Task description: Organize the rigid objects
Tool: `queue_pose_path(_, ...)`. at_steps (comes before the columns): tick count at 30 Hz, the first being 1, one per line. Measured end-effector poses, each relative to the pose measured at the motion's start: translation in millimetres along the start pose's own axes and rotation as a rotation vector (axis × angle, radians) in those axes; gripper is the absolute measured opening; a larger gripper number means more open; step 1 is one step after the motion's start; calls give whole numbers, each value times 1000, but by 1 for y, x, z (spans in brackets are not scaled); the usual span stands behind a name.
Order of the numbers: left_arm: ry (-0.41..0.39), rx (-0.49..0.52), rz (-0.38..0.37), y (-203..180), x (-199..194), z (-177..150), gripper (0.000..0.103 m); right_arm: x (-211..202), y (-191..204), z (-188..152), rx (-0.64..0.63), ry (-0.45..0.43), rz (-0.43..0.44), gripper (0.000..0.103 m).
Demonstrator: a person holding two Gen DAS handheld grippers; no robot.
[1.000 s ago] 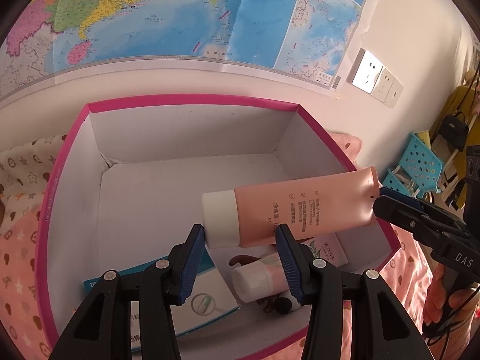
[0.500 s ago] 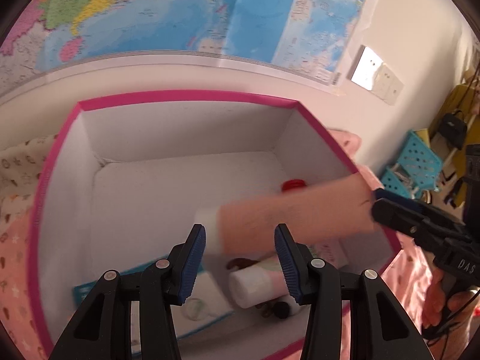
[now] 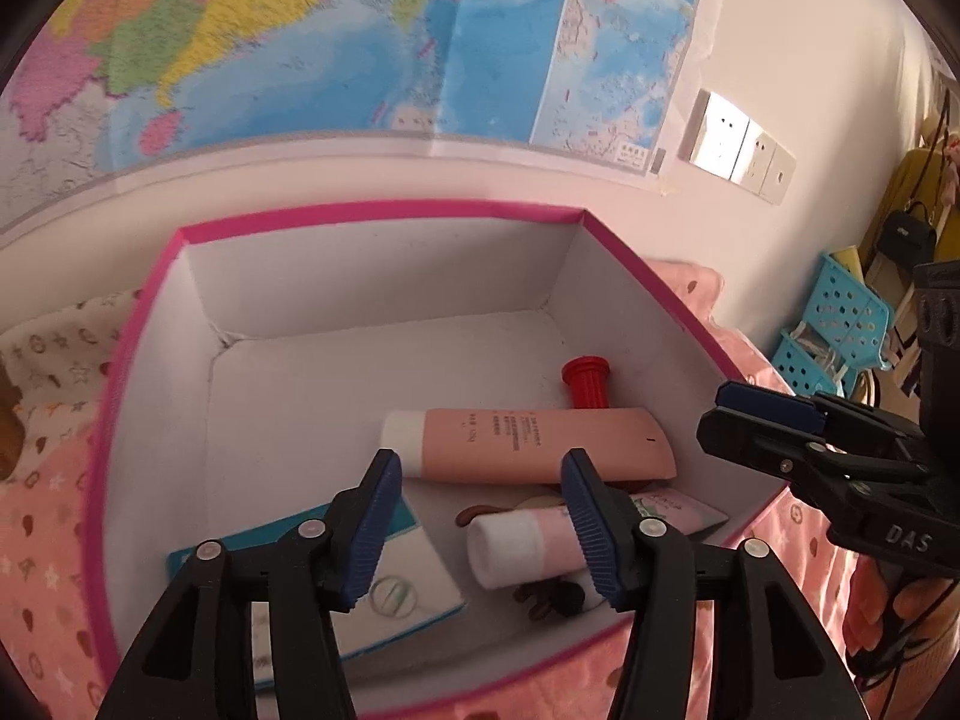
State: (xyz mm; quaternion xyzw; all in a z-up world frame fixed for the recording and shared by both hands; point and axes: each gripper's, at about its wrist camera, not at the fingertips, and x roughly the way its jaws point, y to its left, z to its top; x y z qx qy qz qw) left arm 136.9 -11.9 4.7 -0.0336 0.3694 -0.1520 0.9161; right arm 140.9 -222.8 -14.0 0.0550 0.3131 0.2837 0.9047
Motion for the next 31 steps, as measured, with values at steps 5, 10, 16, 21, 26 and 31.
queue_pose_path(5,-91,19,57,-2,-32,-16,84,-13,7,-16,-10,-39,7,49)
queue_pose_path(10,-147,16,101,0,-60,-38,103,-32,21,-39,-35,-120,-7,73)
queue_pose_path(16,-133,-1,183,0,-72,-64,103,-50,46,-67,-87,-187,-74,89)
queue_pose_path(21,-124,-35,226,1,-79,-82,103,-52,62,-85,-123,-180,-94,89)
queue_pose_path(26,-127,-32,267,0,-86,-94,103,-51,70,-100,-119,-165,-96,89)
queue_pose_path(31,-132,-2,286,-7,-91,-103,103,-47,71,-108,-112,-137,-85,89)
